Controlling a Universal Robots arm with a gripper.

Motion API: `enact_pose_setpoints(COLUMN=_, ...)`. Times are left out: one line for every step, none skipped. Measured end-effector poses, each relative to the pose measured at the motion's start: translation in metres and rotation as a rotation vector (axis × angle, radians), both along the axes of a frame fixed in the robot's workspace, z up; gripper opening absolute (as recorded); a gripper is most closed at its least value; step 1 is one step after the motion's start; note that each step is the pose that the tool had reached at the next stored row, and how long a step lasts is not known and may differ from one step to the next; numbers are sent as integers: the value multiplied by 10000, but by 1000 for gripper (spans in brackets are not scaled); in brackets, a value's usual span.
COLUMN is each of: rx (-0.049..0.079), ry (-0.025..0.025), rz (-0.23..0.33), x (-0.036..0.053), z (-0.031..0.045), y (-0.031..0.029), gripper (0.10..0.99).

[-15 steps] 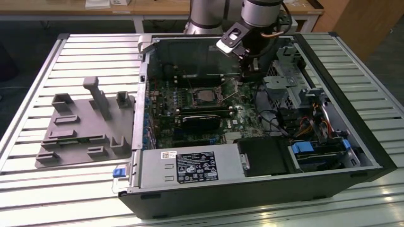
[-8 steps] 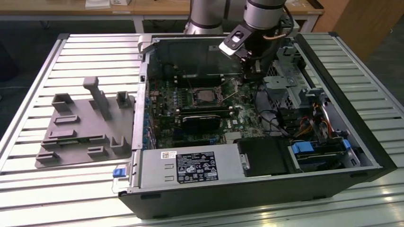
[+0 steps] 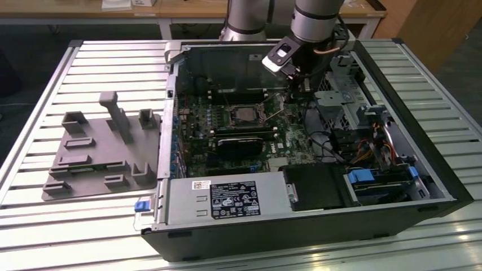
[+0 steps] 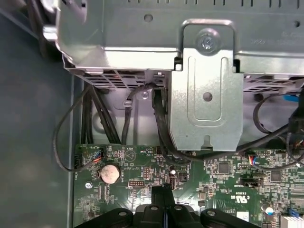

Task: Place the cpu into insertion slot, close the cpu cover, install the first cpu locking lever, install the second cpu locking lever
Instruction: 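Close the cpu cover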

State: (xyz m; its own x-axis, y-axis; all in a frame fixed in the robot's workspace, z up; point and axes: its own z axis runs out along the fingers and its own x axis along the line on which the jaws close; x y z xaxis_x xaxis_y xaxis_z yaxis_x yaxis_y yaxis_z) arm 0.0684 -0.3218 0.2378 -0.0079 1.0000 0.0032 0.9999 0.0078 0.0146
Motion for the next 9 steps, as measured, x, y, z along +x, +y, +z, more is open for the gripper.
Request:
enact_pose_setpoints(rx=0, ry=13, rz=0, x=0, z=-18, y=0, gripper=106)
enact_pose_setpoints(rx=0, ry=26, rz=0, x=0, z=-33, y=0, gripper=106)
enact_pose_setpoints(rx=1, ry=31, rz=-1, x=0, z=-40, y=0, gripper=106)
enact_pose_setpoints(rx=-1, ry=32, rz=-1, x=0, z=-41, y=0, gripper=106)
enact_pose_setpoints(rx=0, ry=33, rz=0, x=0, z=-41, y=0, gripper=106)
enact_pose_setpoints(rx=1, ry=33, rz=0, x=0, z=-41, y=0, gripper=106)
enact_pose_setpoints(rx=1, ry=33, rz=0, x=0, z=-41, y=0, gripper=106)
enact_pose_setpoints(rx=3, ry=33, rz=0, x=0, z=-41, y=0, gripper=106)
enact_pose_setpoints(rx=3, ry=33, rz=0, x=0, z=-41, y=0, gripper=106)
